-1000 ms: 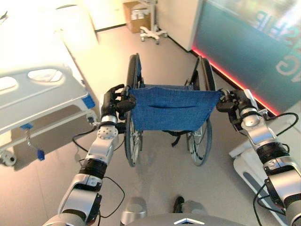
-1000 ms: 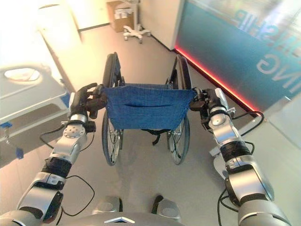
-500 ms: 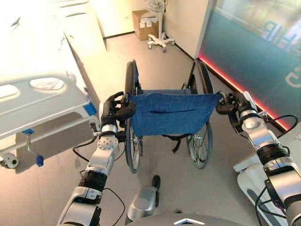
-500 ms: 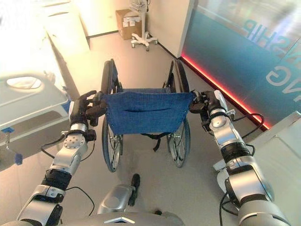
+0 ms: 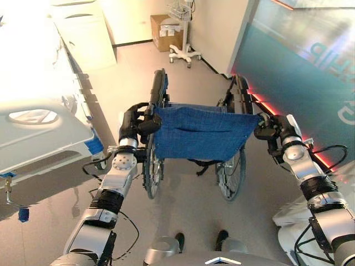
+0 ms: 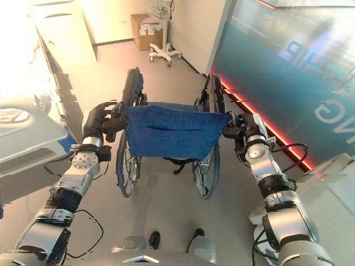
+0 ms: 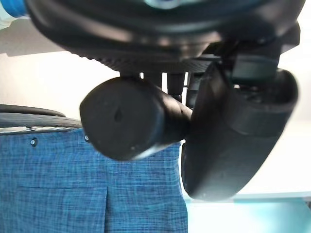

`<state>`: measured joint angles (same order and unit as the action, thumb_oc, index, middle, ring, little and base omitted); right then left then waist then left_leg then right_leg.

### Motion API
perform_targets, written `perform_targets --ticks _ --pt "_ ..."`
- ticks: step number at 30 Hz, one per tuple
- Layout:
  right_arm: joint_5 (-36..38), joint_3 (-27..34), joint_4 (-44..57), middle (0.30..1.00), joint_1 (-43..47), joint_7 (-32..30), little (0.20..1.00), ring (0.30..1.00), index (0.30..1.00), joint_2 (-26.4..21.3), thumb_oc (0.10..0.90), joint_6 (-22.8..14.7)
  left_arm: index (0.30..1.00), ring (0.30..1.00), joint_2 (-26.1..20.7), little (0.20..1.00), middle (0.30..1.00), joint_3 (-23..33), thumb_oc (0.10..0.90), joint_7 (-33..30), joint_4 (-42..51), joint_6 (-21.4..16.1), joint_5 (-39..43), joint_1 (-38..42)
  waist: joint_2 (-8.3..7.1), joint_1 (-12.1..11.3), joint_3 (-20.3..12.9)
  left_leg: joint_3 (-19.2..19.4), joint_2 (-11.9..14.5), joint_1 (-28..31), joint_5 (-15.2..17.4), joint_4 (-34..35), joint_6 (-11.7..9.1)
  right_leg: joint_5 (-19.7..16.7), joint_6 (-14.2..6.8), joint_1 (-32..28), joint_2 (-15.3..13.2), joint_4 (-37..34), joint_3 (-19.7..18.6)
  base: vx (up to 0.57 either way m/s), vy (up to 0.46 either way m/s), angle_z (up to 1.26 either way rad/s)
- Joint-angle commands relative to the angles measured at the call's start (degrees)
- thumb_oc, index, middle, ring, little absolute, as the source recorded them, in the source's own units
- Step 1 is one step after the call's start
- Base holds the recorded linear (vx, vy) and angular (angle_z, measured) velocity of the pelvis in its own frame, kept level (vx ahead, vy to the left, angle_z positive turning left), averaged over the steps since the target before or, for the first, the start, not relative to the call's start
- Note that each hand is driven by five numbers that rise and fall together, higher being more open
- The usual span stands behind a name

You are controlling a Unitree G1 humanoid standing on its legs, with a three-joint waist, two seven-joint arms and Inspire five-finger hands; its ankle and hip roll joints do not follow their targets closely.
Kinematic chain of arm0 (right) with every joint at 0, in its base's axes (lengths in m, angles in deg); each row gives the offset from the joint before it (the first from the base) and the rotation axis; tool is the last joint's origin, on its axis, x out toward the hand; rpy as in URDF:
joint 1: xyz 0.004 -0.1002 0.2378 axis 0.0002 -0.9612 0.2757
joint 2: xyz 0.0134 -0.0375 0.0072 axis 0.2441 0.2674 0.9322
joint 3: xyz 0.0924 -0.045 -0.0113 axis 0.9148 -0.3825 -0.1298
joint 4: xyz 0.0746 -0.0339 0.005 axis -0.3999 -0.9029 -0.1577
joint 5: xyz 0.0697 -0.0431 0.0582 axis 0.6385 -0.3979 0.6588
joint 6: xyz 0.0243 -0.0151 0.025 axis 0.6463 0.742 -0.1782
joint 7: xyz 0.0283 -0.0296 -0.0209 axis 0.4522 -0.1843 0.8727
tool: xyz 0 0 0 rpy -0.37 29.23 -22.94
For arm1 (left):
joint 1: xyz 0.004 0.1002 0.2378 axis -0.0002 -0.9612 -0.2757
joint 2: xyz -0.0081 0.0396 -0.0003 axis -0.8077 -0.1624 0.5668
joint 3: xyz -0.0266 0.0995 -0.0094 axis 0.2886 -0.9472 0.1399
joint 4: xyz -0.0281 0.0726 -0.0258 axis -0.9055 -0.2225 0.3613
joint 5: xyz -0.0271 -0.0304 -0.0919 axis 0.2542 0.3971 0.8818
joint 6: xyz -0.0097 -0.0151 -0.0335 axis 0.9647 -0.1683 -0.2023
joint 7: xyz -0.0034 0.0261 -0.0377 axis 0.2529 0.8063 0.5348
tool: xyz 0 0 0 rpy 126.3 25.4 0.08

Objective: Push the wheelchair next to the bed

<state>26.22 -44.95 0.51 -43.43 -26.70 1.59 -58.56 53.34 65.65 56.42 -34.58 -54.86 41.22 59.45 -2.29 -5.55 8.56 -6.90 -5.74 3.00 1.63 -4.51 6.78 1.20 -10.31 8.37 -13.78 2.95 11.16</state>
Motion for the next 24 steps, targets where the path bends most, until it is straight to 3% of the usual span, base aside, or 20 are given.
perform_targets --ticks 1,4,5,6,7,8,9,10,11,14,17,19,21,22,23,24 --pt "-0.7 -5.8 4.3 0.3 2.8 7.1 0.3 0.3 0.3 -3.0 0.4 -2.1 0.3 0.3 -5.9 0.3 0.3 -3.0 0.4 6.3 1.7 0.9 -0.6 -3.4 -1.04 -1.8 3.3 1.1 1.5 -1.8 9.1 -7.3 -4.4 -11.3 0.5 -0.7 -0.2 -1.9 -5.9 0.47 -0.554 0.68" --pt "1.6 -5.3 6.5 0.3 2.6 7.5 0.3 0.3 0.3 -4.0 0.4 -0.3 0.3 0.3 -4.6 0.3 0.3 -2.7 0.4 6.0 2.3 1.9 -0.6 -4.1 -1.82 -1.5 2.6 1.3 3.0 -3.3 10.1 -11.0 -4.9 -6.9 0.2 -1.3 1.4 3.4 -5.0 0.3 -0.356 0.87" --pt "-0.4 -5.4 8.9 0.3 2.0 9.2 0.3 0.3 0.3 -4.1 0.4 0.4 0.3 0.3 -4.0 0.3 0.3 -2.3 0.4 5.8 2.5 2.6 0.7 -5.3 -2.46 -1.1 2.5 1.7 5.1 -2.6 10.2 -13.4 -5.7 -5.3 0.8 -0.5 2.0 7.6 -3.8 0.48 -0.426 0.88" --pt "0.4 -5.7 10.4 0.3 1.6 9.6 0.3 0.3 0.3 -5.0 0.4 1.1 0.3 0.3 -3.6 0.3 0.3 -2.0 0.4 5.7 2.7 2.8 -0.6 -6.2 -2.3 -0.5 2.6 3.5 8.7 -0.6 8.0 -13.7 -7.5 -3.7 1.9 -1.3 2.8 8.5 -2.0 0.47 -0.388 0.94" --pt "1.0 -5.5 10.5 0.3 1.1 9.7 0.3 0.3 0.3 -5.6 0.4 1.2 0.3 0.3 -3.4 0.3 0.3 -2.2 0.4 6.1 2.7 2.6 -1.1 -6.6 -2.51 0.1 2.4 4.5 10.4 -0.4 5.2 -13.9 -8.4 -3.5 2.8 -2.0 3.3 8.1 -0.9 0.42 -0.424 0.98" --pt "0.9 -5.0 9.6 0.3 0.4 10.0 0.3 0.3 0.3 -6.3 0.4 0.1 0.3 0.3 -3.2 0.3 0.3 -2.5 0.4 6.5 2.4 2.3 -1.2 -6.6 -2.82 0.6 2.2 5.3 12.0 -1.1 1.9 -15.4 -8.9 -3.1 4.2 -3.3 4.3 7.1 -0.1 0.31 -0.362 0.8" --pt "0.9 -4.8 9.1 0.3 0.2 10.1 0.3 0.3 0.3 -6.5 0.4 -0.3 0.3 0.3 -3.1 0.3 0.3 -2.5 0.4 6.4 2.3 2.2 -1.4 -6.4 -2.9 0.8 2.2 5.2 12.2 -1.4 1.2 -16.2 -8.9 -3.0 4.6 -3.8 4.7 6.8 0.1 0.35 -0.48 0.8" --pt "1.4 -4.9 6.8 0.3 0.4 9.3 0.3 0.3 0.3 -6.8 0.4 -1.0 0.3 0.3 -2.3 0.3 0.3 -3.4 0.4 7.0 1.3 1.8 -2.0 -5.1 -3.44 1.5 2.0 7.8 13.8 -3.2 -1.4 -20.2 -9.4 -2.5 6.3 -5.1 5.6 5.5 1.6 0.29 -0.432 0.97" --pt "1.8 -4.8 5.2 0.3 0.5 8.9 0.3 0.3 0.3 -7.0 0.4 -1.7 0.3 0.3 -1.6 0.3 0.3 -4.3 0.4 6.9 0.6 1.7 -2.2 -4.2 -3.65 2.2 1.7 10.1 14.9 -4.0 -2.1 -22.4 -9.7 -2.1 7.1 -5.8 5.8 4.9 3.4 0.29 -0.413 1.13" --pt "2.0 -4.6 3.0 0.3 0.6 8.5 0.3 0.3 0.3 -6.8 0.4 -2.9 0.3 0.3 -0.8 0.3 0.3 -5.5 0.4 6.6 -1.3 1.1 -2.3 -2.9 -3.65 2.9 1.5 12.0 13.9 -3.9 -0.7 -23.5 -9.3 -0.9 8.1 -6.7 6.4 5.1 4.7 0.21 -0.231 0.92" --pt "1.2 -4.7 2.0 0.3 0.3 7.9 0.3 0.3 0.3 -5.1 0.4 -2.1 0.3 0.3 -0.3 0.3 0.3 -5.6 0.4 7.1 -2.0 0.6 -2.5 -2.9 -1.99 2.1 2.0 9.7 6.1 -3.2 3.2 -17.6 -7.7 1.1 8.1 -9.1 10.0 5.1 2.6 0.28 -0.187 0.36" --pt "0.6 -5.1 1.6 0.3 0.4 7.0 0.3 0.3 0.3 -3.8 0.4 -0.5 0.3 0.3 -0.1 0.3 0.3 -5.4 0.4 7.7 -1.5 0.7 -3.1 -3.3 -1.14 1.3 2.0 10.0 2.8 -4.7 2.9 -12.2 -7.5 1.7 7.9 -11.0 11.8 4.3 2.3 0.3 -0.163 0.25" --pt "0.6 -5.6 1.3 0.3 0.7 5.7 0.3 0.3 0.3 -2.2 0.4 0.8 0.3 0.3 -0.2 0.3 0.3 -5.6 0.4 7.6 -0.7 0.9 -3.6 -3.7 -0.34 -0.8 3.0 11.3 0.4 -9.5 0.1 -8.7 -8.0 2.4 7.7 -14.6 13.5 2.9 1.5 0.33 -0.179 0.04" --pt "0.7 -6.1 1.1 0.3 0.8 5.4 0.3 0.3 0.3 -1.4 0.4 1.0 0.3 0.3 -0.3 0.3 0.3 -5.6 0.4 7.1 -0.3 0.8 -3.8 -4.2 0.28 -2.1 3.4 11.5 0.0 -12.3 -3.0 -6.5 -8.6 2.9 7.8 -16.5 14.8 2.0 1.0 0.26 -0.127 -0.26" --pt "0.7 -6.1 1.1 0.3 0.8 5.4 0.3 0.3 0.3 -1.4 0.4 0.9 0.3 0.3 -0.3 0.3 0.3 -5.6 0.4 7.1 -0.3 0.8 -3.8 -4.3 0.21 -2.2 3.6 11.7 0.0 -12.1 -3.0 -6.3 -8.6 3.0 7.8 -16.7 14.7 1.9 0.8 0.42 -0.144 -0.71" --pt "1.2 -6.5 0.6 0.3 1.2 5.7 0.3 0.3 0.3 -0.6 0.4 0.9 0.3 0.3 -1.0 0.3 0.3 -4.9 0.4 7.2 -0.1 0.4 -4.1 -5.3 1.21 -4.0 3.7 11.7 0.4 -14.8 -7.5 -1.8 -9.3 3.9 8.1 -19.2 16.4 1.2 0.0 0.32 -0.086 -0.58"
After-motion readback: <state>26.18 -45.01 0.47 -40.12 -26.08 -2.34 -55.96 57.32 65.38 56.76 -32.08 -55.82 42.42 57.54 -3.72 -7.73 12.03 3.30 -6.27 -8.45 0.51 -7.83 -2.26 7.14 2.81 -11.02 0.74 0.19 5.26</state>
